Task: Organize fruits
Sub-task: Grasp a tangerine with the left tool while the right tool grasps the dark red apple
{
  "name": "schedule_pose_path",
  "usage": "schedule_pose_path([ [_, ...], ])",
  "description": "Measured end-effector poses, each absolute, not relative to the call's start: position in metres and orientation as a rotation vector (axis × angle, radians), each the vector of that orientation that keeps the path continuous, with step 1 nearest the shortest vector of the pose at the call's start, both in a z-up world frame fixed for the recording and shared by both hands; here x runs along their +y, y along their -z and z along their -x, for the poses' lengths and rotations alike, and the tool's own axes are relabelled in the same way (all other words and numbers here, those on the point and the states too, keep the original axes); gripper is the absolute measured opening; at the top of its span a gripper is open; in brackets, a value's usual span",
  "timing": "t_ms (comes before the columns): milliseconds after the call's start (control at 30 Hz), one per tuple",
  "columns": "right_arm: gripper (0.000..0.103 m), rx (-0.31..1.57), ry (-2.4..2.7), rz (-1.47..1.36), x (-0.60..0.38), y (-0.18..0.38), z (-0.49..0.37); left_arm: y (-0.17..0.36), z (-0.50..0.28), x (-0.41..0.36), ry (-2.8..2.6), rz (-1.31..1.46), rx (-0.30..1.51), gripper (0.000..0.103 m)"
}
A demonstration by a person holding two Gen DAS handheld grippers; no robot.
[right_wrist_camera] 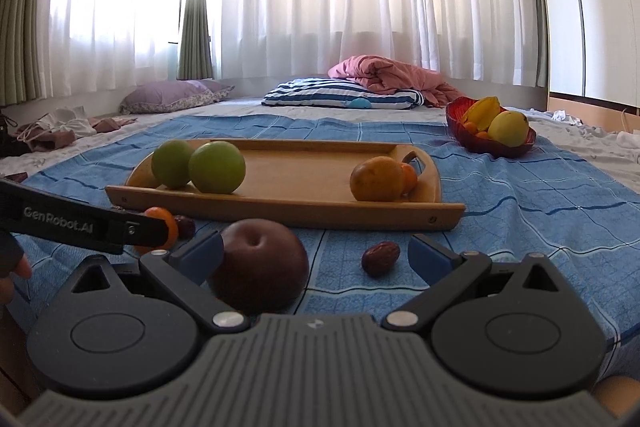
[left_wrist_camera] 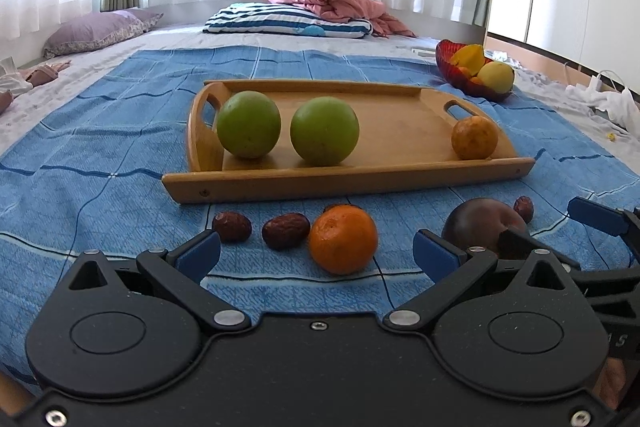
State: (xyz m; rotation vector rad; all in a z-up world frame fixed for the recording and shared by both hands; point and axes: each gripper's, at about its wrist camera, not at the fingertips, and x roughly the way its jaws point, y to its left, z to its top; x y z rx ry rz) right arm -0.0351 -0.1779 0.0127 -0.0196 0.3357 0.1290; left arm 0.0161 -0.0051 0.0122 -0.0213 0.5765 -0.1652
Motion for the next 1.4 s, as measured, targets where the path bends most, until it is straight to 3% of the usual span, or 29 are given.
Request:
schedule_pose_path([
  [267,0.103,0.352,-0.140,0.046,-0.169,-0.006,0.037,-0.010,-0.018,-0.008,0.171,0.036,0.586,0.103],
  [567,0.103,0.366,-0.144,0.045,-0.166,-0.003,0.037,-0.011,-0.020,-0.009,0.178,0.052,0.596,0.095],
  [667,0.103,0.371,-0.142,0.042,-0.166,-0.001,0.037,-0.011,-0.021,-0.010,0.180,0.045,0.602,0.087],
  [733,0.103,0.373,-0.140,0.040,-0.166,-0.001,0.037,-0.011,-0.023,-0.011,0.178,0.045,0.615,0.073],
  [933,0.103,0.378,-0.153,0.029,-0.166,-0.002,0.036,-0.011,-0.027,-0.010,0.191,0.065,0.643,0.056],
  [1167,0.103,0.373,-0.161,0.045,-0.163,-0.001,0.036,-0.011,-0.027,-0.016,0.184,0.039,0.641,0.054],
  [1400,0.093,0.392,-0.164,0.028,-0.161,-0.001,0.033,-0.010,-0.029,-0.018,0.189,0.043,0.648,0.047],
])
